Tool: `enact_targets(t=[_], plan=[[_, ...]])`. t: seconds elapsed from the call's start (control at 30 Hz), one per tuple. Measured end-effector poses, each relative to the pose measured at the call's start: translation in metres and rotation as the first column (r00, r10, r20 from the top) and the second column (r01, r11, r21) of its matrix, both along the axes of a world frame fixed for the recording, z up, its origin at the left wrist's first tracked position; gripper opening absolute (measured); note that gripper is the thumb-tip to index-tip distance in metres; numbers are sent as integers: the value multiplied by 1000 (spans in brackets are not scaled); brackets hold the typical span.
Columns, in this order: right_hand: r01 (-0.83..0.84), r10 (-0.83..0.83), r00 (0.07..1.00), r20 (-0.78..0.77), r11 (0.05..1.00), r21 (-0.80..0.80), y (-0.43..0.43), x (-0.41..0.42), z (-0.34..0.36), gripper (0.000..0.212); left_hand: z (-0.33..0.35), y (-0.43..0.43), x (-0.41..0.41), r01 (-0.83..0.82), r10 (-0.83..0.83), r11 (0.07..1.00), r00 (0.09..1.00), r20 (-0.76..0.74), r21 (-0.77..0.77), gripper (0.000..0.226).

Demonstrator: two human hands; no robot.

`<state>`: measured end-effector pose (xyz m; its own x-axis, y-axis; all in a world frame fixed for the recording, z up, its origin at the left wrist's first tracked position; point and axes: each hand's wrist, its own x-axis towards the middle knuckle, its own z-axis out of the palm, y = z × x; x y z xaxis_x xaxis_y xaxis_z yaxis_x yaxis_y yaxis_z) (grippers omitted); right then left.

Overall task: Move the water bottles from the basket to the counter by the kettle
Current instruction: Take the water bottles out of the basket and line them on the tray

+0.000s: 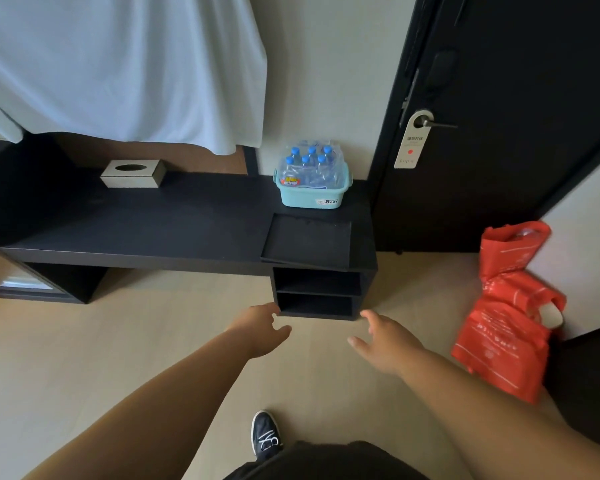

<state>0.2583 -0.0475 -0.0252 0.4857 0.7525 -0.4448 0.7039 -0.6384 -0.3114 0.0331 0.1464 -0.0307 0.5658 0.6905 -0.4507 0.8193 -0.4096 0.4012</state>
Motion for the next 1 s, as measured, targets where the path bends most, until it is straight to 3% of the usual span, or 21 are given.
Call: enact_targets(t=[0.33,0.7,1.0], plan=[[23,-23,1000,3,1000,-5,111,-6,2,76,-15,103,7,-2,4,999,1000,29,-48,63],[28,-28,1000,1,999,-34,165,8,-18,78,-28,179,17,-23,24,993,1000,7,-117,71],[40,-41,998,-46,999,-36,204,54,-36,75,-34,214,68,-24,26,992,999,18,-124,65]])
